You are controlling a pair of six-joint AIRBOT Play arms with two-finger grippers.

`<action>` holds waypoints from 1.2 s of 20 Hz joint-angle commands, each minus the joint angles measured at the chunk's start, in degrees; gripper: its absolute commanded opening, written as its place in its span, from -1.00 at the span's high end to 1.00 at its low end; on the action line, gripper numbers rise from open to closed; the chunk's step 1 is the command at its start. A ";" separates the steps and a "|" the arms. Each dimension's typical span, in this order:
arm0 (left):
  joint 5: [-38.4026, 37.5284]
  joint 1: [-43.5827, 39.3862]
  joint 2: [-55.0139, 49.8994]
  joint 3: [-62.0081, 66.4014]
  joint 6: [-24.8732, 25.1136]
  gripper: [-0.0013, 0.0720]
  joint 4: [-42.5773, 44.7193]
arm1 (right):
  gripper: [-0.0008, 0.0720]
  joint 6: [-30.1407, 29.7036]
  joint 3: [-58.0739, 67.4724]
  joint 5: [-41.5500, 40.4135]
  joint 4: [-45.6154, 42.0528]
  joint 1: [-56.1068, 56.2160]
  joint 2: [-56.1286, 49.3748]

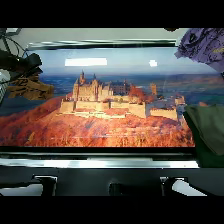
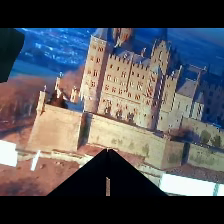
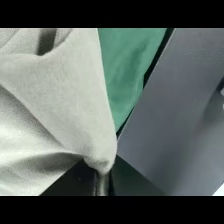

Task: Fold the clothes and pants, and hang the long-sleeved shirts on hangers.

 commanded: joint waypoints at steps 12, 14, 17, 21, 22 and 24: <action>0.02 0.07 0.00 0.02 0.00 0.92 -0.02 | -0.35 -0.26 2.62 -3.10 -0.55 0.04 0.17; -0.02 0.00 0.00 0.02 0.00 0.92 -0.02 | -0.27 -3.69 8.39 -8.48 9.25 0.20 0.31; -1.46 0.00 0.00 0.02 0.02 0.92 -0.02 | 0.32 -10.40 14.49 -17.09 24.65 6.49 0.39; -4.44 -2.21 1.95 -2.10 5.81 0.92 0.00 | 0.89 -14.97 14.58 -23.37 31.01 28.59 0.33; -4.39 -3.41 3.39 -4.17 6.45 0.92 0.00 | 0.89 -15.74 14.53 -24.61 30.73 35.15 0.33; -3.28 -6.36 7.74 -10.62 7.58 0.92 0.02 | 0.89 -16.11 14.53 -26.40 29.24 48.52 0.22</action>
